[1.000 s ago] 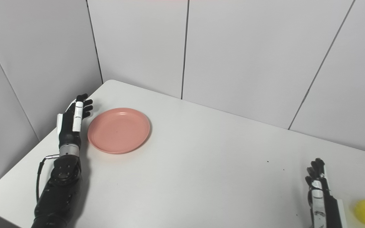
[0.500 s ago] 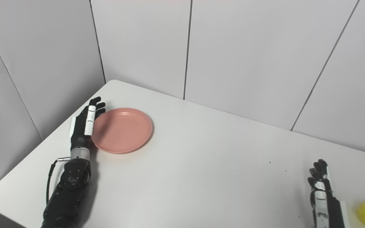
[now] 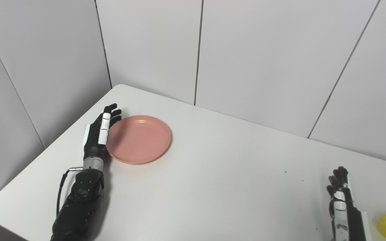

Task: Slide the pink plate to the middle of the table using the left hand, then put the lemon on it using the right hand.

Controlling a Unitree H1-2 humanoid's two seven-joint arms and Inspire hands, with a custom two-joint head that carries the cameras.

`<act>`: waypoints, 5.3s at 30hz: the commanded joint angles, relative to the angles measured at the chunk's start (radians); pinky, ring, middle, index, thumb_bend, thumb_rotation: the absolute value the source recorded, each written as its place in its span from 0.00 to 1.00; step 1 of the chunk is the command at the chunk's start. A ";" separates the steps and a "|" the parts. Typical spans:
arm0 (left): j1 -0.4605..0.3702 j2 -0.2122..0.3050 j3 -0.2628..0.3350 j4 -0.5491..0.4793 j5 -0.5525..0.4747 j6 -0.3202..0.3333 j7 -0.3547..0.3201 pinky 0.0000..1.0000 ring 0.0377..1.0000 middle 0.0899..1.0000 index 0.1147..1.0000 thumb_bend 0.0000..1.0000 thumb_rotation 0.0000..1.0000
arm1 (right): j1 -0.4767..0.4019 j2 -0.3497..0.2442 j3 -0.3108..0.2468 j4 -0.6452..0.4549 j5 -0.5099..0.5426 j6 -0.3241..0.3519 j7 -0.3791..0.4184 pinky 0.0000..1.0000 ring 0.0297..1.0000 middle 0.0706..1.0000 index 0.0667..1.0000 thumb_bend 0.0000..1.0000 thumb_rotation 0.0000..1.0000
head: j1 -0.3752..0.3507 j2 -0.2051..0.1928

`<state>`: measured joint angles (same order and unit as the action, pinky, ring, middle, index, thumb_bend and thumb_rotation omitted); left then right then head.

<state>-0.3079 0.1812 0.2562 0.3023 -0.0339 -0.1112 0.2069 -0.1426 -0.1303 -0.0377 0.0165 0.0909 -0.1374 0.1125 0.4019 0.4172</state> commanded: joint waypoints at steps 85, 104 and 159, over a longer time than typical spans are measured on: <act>0.083 -0.228 -0.345 -0.200 0.026 0.075 -0.253 0.95 0.92 0.90 0.89 0.64 1.00 | -0.066 0.131 0.062 0.050 -0.132 -0.016 -0.103 1.00 1.00 1.00 1.00 0.58 0.90 | -0.590 0.167; 0.068 -0.278 -0.386 -0.120 0.074 -0.013 -0.227 0.88 0.90 0.89 0.88 0.65 1.00 | -0.074 0.104 0.025 -0.011 -0.169 -0.007 -0.136 1.00 1.00 1.00 1.00 0.52 0.91 | -0.604 0.174; 0.064 -0.235 -0.314 -0.206 -0.028 0.108 -0.272 0.91 0.90 0.89 0.87 0.67 1.00 | -0.170 -0.179 -0.082 -0.144 -0.619 0.604 -0.121 0.72 0.83 0.91 0.91 0.86 0.10 | -0.752 0.163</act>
<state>-0.2298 -0.0510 -0.0605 0.1292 -0.0537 0.0065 -0.0563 -0.2833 -0.2869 -0.1196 -0.1164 -0.5280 0.4552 -0.0104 -0.3467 0.5798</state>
